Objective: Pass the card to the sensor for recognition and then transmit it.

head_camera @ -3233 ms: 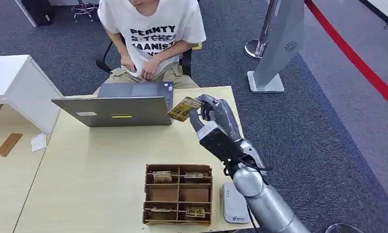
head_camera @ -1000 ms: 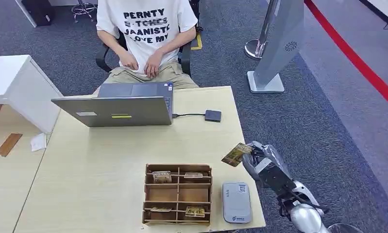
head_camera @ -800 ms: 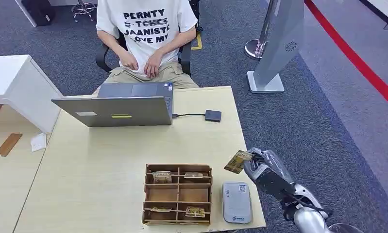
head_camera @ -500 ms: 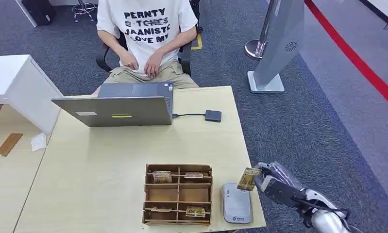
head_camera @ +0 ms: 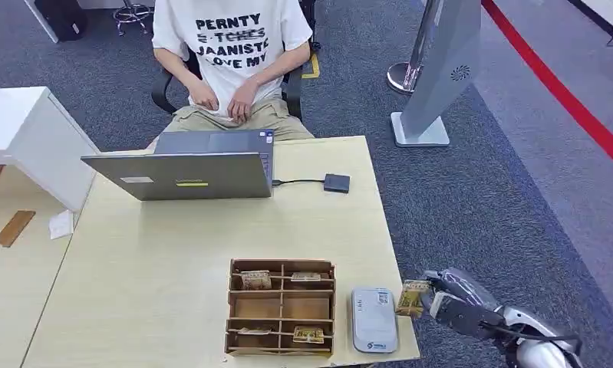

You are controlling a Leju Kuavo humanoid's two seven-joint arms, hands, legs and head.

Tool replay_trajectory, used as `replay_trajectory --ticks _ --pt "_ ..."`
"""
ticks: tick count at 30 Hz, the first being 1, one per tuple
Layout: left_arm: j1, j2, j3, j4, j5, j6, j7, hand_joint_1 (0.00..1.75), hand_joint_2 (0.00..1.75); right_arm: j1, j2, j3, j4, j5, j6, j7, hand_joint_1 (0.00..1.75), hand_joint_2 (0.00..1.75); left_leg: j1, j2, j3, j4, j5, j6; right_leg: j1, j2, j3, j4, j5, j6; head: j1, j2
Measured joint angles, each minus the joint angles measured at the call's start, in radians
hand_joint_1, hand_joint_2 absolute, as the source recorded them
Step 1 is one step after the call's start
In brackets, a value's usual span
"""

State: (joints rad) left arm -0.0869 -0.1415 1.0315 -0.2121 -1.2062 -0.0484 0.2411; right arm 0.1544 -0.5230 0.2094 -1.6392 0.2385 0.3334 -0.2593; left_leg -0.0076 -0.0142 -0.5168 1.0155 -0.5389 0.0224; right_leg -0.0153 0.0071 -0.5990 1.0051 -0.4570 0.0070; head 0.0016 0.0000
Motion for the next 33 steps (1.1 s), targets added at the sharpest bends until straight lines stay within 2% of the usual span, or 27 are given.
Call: replay_trajectory --ticks 5,19,33 --pt "0.0 0.0 0.0 0.0 -0.006 -0.002 -0.001 0.0 0.0 0.005 -0.003 0.007 -0.018 -0.034 0.023 -0.027 1.75 1.75 0.0 0.0 0.0 0.0 0.0 0.0 0.0 0.0 0.0 0.0 0.0 0.0 -0.001 0.0" --pt "0.0 0.0 0.0 0.0 -0.007 -0.003 -0.001 0.0 0.0 0.002 -0.002 0.033 -0.055 -0.055 0.046 -0.043 1.75 1.75 0.0 0.0 0.0 0.0 0.0 0.0 0.0 0.0 0.0 0.0 0.0 0.0 0.0 0.0" --pt "-0.002 -0.001 0.0 0.0 -0.021 -0.009 -0.001 0.0 0.0 -0.093 0.005 0.148 -0.046 -0.045 0.072 0.008 1.75 1.75 0.0 0.0 0.0 0.0 0.0 0.0 0.0 0.0 0.0 0.0 0.0 0.0 0.0 0.0"
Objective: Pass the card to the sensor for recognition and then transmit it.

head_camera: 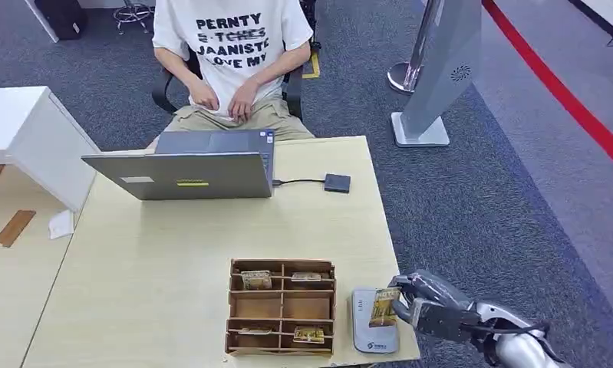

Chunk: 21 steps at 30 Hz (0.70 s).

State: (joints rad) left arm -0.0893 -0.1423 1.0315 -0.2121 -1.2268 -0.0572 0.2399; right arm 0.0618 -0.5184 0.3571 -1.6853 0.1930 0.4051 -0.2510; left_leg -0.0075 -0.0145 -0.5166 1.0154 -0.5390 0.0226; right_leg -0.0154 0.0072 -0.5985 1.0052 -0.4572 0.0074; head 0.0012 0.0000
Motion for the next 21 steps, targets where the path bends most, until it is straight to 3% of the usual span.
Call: replay_trajectory --ticks 15,21 --pt "-0.001 0.0 0.0 0.0 -0.012 -0.003 0.001 0.0 0.0 -0.104 0.023 0.101 0.069 0.007 0.001 0.042 1.75 1.75 0.0 0.0 0.0 0.0 0.0 0.0 0.0 0.0 0.0 0.0 0.0 0.0 0.0 0.0" --pt "-0.001 0.0 0.0 0.0 -0.011 -0.003 0.002 0.0 0.0 -0.125 0.025 0.122 0.091 0.023 -0.06 0.083 1.75 1.75 0.0 0.0 0.0 0.0 0.0 0.0 0.0 0.0 0.0 0.0 0.0 0.0 0.0 0.0"
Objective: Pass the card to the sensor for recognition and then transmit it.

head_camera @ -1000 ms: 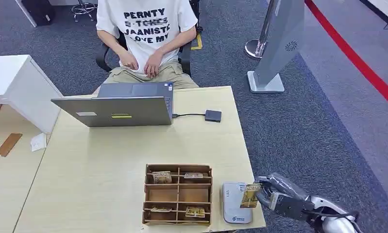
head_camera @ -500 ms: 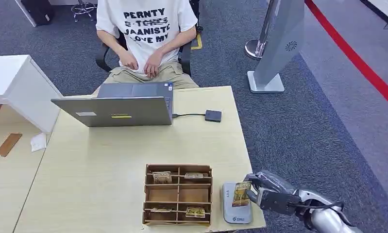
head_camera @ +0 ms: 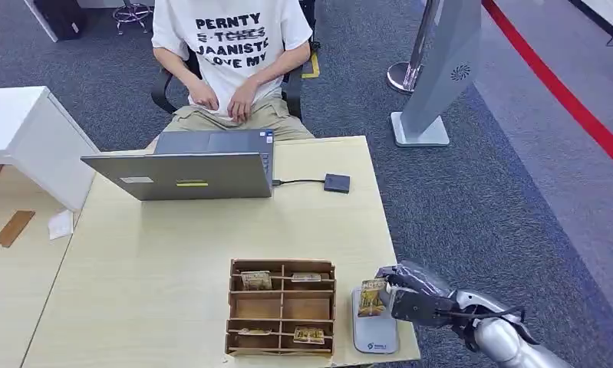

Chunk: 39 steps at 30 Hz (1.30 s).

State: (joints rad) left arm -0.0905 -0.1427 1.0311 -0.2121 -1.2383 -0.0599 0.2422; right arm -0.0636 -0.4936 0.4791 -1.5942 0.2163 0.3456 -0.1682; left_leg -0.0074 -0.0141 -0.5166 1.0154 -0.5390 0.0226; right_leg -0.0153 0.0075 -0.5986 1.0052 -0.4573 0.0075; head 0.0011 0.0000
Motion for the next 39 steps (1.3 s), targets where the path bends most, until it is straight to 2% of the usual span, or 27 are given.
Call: replay_trajectory --ticks 11,39 --pt "0.0 0.0 0.0 0.0 0.0 0.001 0.007 0.0 0.0 -0.022 0.001 0.042 0.051 0.058 -0.039 0.049 1.75 1.75 0.0 0.0 0.0 0.0 0.0 0.0 0.0 0.0 0.0 0.0 0.0 0.0 0.0 0.0" --pt "0.0 0.0 0.0 0.0 -0.004 0.002 0.011 0.0 0.0 -0.04 -0.003 0.074 0.095 0.094 -0.063 0.073 1.75 1.75 0.0 0.0 0.0 0.0 0.0 0.0 0.0 0.0 0.0 0.0 0.0 0.0 0.0 0.0"
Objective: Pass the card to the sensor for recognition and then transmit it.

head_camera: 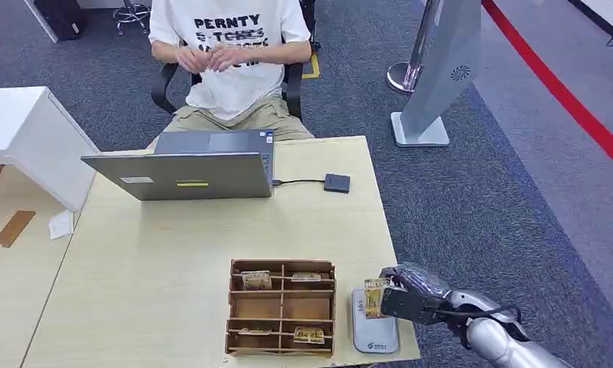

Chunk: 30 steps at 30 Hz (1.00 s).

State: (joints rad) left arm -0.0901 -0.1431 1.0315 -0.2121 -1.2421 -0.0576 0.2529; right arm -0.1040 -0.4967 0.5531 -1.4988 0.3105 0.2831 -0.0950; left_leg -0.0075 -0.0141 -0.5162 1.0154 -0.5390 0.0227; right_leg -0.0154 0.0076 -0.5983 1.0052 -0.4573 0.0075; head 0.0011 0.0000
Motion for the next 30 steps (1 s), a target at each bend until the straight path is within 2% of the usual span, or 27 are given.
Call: replay_trajectory --ticks 30 --pt "0.0 -0.001 0.0 0.0 -0.008 0.0 0.001 0.0 0.0 -0.039 0.0 0.052 0.056 0.024 -0.003 0.011 1.75 1.75 0.0 0.001 0.005 0.0 0.0 0.0 0.0 0.0 0.005 0.0 0.0 0.0 0.0 0.0"
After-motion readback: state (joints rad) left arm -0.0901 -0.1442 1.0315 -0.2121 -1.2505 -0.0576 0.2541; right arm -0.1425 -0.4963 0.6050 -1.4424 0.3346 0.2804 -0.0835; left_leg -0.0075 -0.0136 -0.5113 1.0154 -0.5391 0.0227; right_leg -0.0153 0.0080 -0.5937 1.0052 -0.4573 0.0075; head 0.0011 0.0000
